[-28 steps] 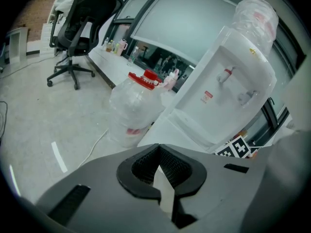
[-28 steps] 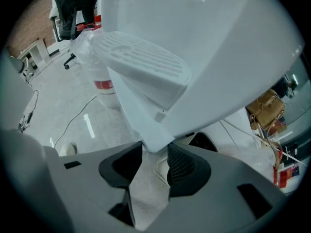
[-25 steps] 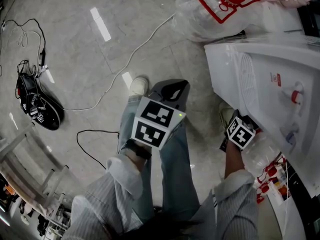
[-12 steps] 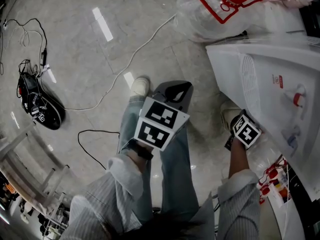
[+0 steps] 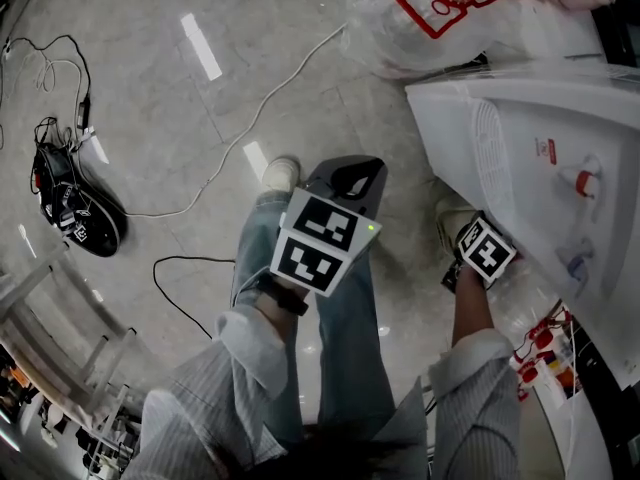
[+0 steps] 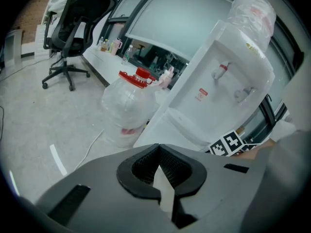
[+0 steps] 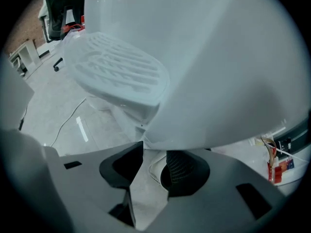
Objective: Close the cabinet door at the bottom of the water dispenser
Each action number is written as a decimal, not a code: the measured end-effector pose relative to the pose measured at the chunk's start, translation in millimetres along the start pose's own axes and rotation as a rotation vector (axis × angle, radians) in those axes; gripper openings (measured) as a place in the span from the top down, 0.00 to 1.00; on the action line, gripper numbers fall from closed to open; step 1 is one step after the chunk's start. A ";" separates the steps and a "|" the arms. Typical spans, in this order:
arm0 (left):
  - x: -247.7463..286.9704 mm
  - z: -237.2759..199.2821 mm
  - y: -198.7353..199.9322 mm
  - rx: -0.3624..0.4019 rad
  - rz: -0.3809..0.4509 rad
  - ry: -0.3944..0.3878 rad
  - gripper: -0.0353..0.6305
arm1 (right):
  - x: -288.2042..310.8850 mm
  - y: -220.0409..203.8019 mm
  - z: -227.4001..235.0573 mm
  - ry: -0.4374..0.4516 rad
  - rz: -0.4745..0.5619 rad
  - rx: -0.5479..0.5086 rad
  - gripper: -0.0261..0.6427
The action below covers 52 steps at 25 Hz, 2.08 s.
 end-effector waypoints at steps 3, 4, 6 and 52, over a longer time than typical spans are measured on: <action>-8.6 7.2 3.1 0.022 -0.005 -0.020 0.93 | -6.4 -1.9 -2.2 -0.002 -0.017 0.041 0.74; -11.7 8.4 3.9 0.032 -0.010 -0.028 0.93 | -10.5 -3.3 -4.2 -0.001 -0.023 0.053 0.74; -17.9 7.0 8.7 0.054 -0.016 -0.037 0.93 | -19.5 -4.1 -11.9 0.006 -0.022 0.074 0.74; -384.2 189.1 277.8 0.524 0.394 -0.454 0.93 | -667.0 164.0 -70.3 0.605 1.085 0.002 0.94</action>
Point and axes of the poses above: the fingertips, and each gripper's own axes: x forward along the fingers, z to its right, y out of its top, the point moved 6 cm from there along -x, backward along the fingers, and after that the axes turned 2 degrees about y, right-handed, at the moved point
